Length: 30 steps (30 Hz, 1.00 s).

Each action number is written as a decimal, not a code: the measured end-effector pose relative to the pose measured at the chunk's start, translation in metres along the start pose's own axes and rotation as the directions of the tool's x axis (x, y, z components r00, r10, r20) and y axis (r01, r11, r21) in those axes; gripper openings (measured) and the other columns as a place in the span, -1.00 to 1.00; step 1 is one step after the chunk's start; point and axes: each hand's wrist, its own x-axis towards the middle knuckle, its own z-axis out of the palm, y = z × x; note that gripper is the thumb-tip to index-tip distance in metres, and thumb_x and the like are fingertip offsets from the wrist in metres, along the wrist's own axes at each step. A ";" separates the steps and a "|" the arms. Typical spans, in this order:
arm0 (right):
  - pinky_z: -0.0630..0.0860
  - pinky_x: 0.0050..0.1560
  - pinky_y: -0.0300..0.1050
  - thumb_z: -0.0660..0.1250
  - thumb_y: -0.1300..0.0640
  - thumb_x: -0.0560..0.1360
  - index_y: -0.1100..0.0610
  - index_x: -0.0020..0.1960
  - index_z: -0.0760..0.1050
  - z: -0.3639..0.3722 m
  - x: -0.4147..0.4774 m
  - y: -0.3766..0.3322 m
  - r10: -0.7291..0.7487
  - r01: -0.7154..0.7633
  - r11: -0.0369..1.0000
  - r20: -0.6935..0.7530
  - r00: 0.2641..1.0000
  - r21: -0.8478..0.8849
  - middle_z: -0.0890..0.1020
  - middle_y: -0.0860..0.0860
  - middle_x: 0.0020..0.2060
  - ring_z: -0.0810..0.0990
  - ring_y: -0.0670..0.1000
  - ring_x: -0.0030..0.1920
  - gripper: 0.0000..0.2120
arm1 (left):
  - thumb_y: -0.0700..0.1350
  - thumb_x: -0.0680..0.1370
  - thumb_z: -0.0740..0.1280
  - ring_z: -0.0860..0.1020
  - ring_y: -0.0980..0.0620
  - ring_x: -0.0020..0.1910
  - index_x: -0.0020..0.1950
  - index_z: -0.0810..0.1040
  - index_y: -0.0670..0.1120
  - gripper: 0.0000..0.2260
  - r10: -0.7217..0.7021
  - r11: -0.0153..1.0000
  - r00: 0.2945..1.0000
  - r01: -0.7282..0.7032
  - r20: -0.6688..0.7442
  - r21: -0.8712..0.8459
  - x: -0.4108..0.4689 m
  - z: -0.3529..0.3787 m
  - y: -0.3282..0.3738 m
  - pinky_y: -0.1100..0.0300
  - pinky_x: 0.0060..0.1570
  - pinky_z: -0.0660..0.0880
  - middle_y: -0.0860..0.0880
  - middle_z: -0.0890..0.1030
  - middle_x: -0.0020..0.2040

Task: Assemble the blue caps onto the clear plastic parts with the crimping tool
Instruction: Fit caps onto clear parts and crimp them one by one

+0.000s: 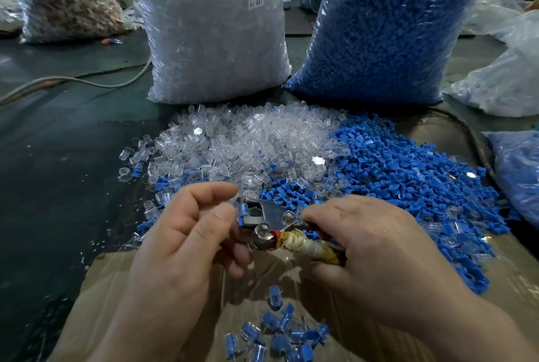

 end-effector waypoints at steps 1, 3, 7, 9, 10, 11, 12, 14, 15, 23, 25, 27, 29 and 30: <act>0.55 -0.16 -0.10 0.13 -0.26 0.33 -0.11 0.05 0.56 0.001 0.000 0.000 -0.010 0.010 1.000 0.006 1.000 0.000 0.59 -0.22 -0.23 0.55 -0.09 -0.20 -0.58 | 0.12 0.46 0.46 0.58 -0.08 -0.42 -0.04 0.67 0.10 -0.85 -0.043 0.999 0.999 0.043 -0.005 -0.023 0.001 -0.001 0.000 0.20 -0.45 0.55 -0.11 0.62 -0.35; 0.57 -0.06 -0.07 0.11 -0.28 0.34 -0.09 0.15 0.54 0.003 0.001 0.002 -0.025 0.025 1.000 0.023 0.999 -0.011 0.60 -0.21 -0.14 0.56 -0.07 -0.12 -0.50 | 0.13 0.31 0.39 0.53 -0.08 -0.49 -0.07 0.67 0.06 -0.74 -0.105 0.994 0.994 0.104 -0.014 -0.034 0.003 -0.001 -0.002 0.22 -0.52 0.50 -0.20 0.60 -0.39; 0.54 0.05 -0.07 0.06 -0.33 0.34 -0.05 0.25 0.51 0.005 0.001 0.005 -0.032 0.033 0.999 0.053 0.998 -0.017 0.60 -0.19 -0.05 0.55 -0.06 -0.04 -0.38 | 0.02 0.33 0.43 0.47 -0.06 -0.52 -0.10 0.68 0.01 -0.81 -0.185 0.979 0.982 0.181 -0.044 -0.091 0.006 0.002 -0.010 0.19 -0.58 0.42 -0.21 0.58 -0.40; 0.50 0.13 -0.07 0.05 -0.34 0.34 -0.08 0.31 0.46 0.004 0.001 0.007 -0.023 0.024 1.000 0.083 0.996 -0.016 0.58 -0.20 0.02 0.51 -0.06 0.03 -0.35 | -0.14 0.48 0.42 0.48 -0.05 -0.50 -0.10 0.68 0.01 -0.93 -0.214 0.972 0.974 0.204 -0.080 -0.113 0.008 0.000 -0.016 0.20 -0.57 0.41 -0.16 0.58 -0.40; 0.49 0.14 -0.08 0.05 -0.34 0.33 -0.09 0.31 0.44 0.005 0.001 0.008 -0.015 0.017 1.000 0.086 0.996 -0.023 0.57 -0.21 0.03 0.50 -0.07 0.04 -0.35 | -0.20 0.54 0.37 0.49 -0.03 -0.48 -0.09 0.69 0.01 -0.86 -0.214 0.973 0.971 0.202 -0.106 -0.112 0.010 -0.002 -0.018 0.21 -0.57 0.41 -0.13 0.58 -0.39; 0.49 0.12 -0.09 0.06 -0.35 0.33 -0.10 0.31 0.44 0.006 0.001 0.009 -0.009 0.012 0.999 0.077 0.997 -0.037 0.57 -0.21 0.02 0.50 -0.07 0.03 -0.36 | -0.23 0.58 0.32 0.50 -0.01 -0.47 -0.08 0.70 0.00 -0.80 -0.211 0.973 0.969 0.196 -0.129 -0.119 0.012 -0.005 -0.020 0.21 -0.58 0.41 -0.10 0.58 -0.39; 0.50 0.11 -0.09 0.06 -0.36 0.34 -0.11 0.30 0.44 0.007 0.001 0.010 -0.001 0.004 0.998 0.066 0.998 -0.055 0.57 -0.22 0.01 0.50 -0.07 0.02 -0.37 | -0.24 0.59 0.28 0.51 0.02 -0.47 -0.06 0.71 -0.01 -0.77 -0.214 0.971 0.966 0.194 -0.147 -0.140 0.014 -0.007 -0.020 0.24 -0.58 0.41 -0.08 0.59 -0.38; 0.45 0.17 -0.06 0.07 -0.39 0.36 -0.13 0.34 0.39 0.009 0.004 0.012 0.030 -0.021 0.995 0.100 0.995 -0.100 0.55 -0.21 0.05 0.47 -0.06 0.06 -0.36 | -0.21 0.58 0.28 0.53 0.05 -0.46 -0.06 0.73 -0.06 -0.78 -0.248 0.953 0.961 0.219 -0.125 -0.210 0.016 -0.008 -0.018 0.28 -0.57 0.42 -0.07 0.61 -0.36; 0.40 0.22 -0.06 0.07 -0.41 0.37 -0.14 0.37 0.34 0.010 0.006 0.014 0.048 -0.032 0.993 0.131 0.990 -0.116 0.53 -0.21 0.09 0.43 -0.05 0.11 -0.35 | -0.17 0.54 0.33 0.55 0.05 -0.46 -0.08 0.73 -0.08 -0.83 -0.270 0.940 0.960 0.244 -0.079 -0.239 0.016 -0.007 -0.018 0.28 -0.57 0.44 -0.08 0.62 -0.34; 0.10 0.26 -0.07 -0.01 -0.47 0.33 -0.15 0.40 0.32 0.013 0.014 0.022 0.096 -0.078 0.987 0.119 0.988 -0.142 0.47 -0.19 0.22 0.33 -0.03 0.22 -0.26 | 0.06 0.19 0.50 0.51 0.04 -0.50 -0.19 0.69 -0.07 -0.71 -0.301 0.927 0.951 0.309 0.073 -0.211 0.008 0.006 -0.014 0.28 -0.60 0.42 -0.11 0.58 -0.38; 0.09 0.30 -0.06 0.00 -0.43 0.39 -0.15 0.35 0.39 0.012 0.012 0.018 0.073 -0.067 0.992 0.046 0.996 -0.109 0.49 -0.20 0.20 0.35 -0.04 0.22 -0.35 | 0.03 0.21 0.48 0.50 0.03 -0.51 -0.18 0.69 -0.06 -0.74 -0.298 0.927 0.952 0.307 0.073 -0.217 0.007 0.009 -0.014 0.26 -0.60 0.41 -0.12 0.58 -0.38; 0.32 0.21 -0.01 0.05 -0.34 0.48 -0.10 0.19 0.51 0.012 0.009 0.006 0.015 -0.019 0.999 -0.107 0.994 -0.039 0.57 -0.19 0.05 0.47 -0.04 0.10 -0.51 | 0.01 0.22 0.47 0.50 0.01 -0.51 -0.19 0.69 -0.05 -0.77 -0.296 0.926 0.951 0.308 0.088 -0.219 0.005 0.013 -0.013 0.23 -0.61 0.41 -0.14 0.58 -0.38; 0.48 0.03 0.00 0.10 -0.20 0.55 -0.06 0.04 0.54 0.016 0.006 -0.008 -0.079 0.089 0.995 -0.202 0.976 0.040 0.60 -0.15 -0.11 0.53 -0.03 -0.07 -0.67 | 0.02 0.20 0.48 0.50 0.00 -0.52 -0.21 0.69 -0.05 -0.76 -0.284 0.931 0.953 0.300 0.101 -0.210 0.003 0.017 -0.012 0.24 -0.62 0.40 -0.14 0.58 -0.38; 0.49 -0.04 0.01 0.12 -0.13 0.57 -0.02 -0.02 0.54 0.019 0.006 -0.012 -0.130 0.146 0.988 -0.220 0.967 0.058 0.59 -0.12 -0.16 0.53 -0.01 -0.13 -0.72 | 0.03 0.18 0.48 0.50 0.01 -0.52 -0.23 0.68 -0.05 -0.76 -0.279 0.933 0.955 0.294 0.102 -0.205 0.002 0.018 -0.011 0.25 -0.62 0.40 -0.14 0.58 -0.39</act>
